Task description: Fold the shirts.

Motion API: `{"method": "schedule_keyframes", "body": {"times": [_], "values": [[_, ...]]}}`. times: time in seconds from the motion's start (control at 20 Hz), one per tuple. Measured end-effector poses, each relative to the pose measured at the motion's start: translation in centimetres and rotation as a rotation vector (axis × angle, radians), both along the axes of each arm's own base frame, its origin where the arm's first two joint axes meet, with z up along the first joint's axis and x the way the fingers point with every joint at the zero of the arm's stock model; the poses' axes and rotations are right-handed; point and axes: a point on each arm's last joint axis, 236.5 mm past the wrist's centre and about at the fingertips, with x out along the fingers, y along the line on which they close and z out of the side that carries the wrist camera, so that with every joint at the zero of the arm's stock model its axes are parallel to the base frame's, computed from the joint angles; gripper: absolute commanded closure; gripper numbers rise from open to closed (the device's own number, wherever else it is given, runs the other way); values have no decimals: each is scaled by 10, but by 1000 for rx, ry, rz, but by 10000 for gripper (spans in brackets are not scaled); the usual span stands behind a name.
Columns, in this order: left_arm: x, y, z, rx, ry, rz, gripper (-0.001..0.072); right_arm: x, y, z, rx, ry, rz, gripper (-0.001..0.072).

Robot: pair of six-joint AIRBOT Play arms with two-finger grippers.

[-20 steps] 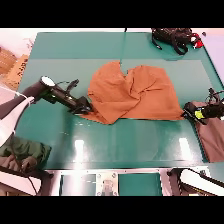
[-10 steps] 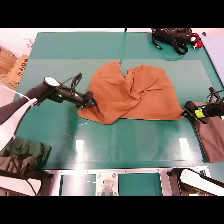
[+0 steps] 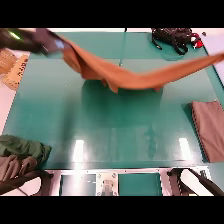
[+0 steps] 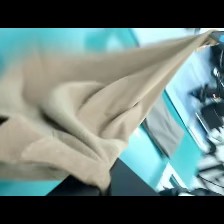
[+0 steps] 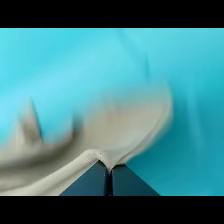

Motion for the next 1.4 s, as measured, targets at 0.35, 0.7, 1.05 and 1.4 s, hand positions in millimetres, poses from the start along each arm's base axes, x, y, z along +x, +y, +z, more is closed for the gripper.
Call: {"method": "schedule_keyframes", "body": {"times": [0.35,0.7,1.05,1.4], "values": [[-108,8,171,22,-523,82,686,-96,18,197,-255,-504,-171,696],[-71,29,126,62,-391,193,686,-48,1,141,-149,-389,-128,696],[70,50,-97,77,61,282,685,93,14,-95,62,20,49,696],[151,69,-277,64,324,417,9,161,24,-287,150,302,56,372]]}}
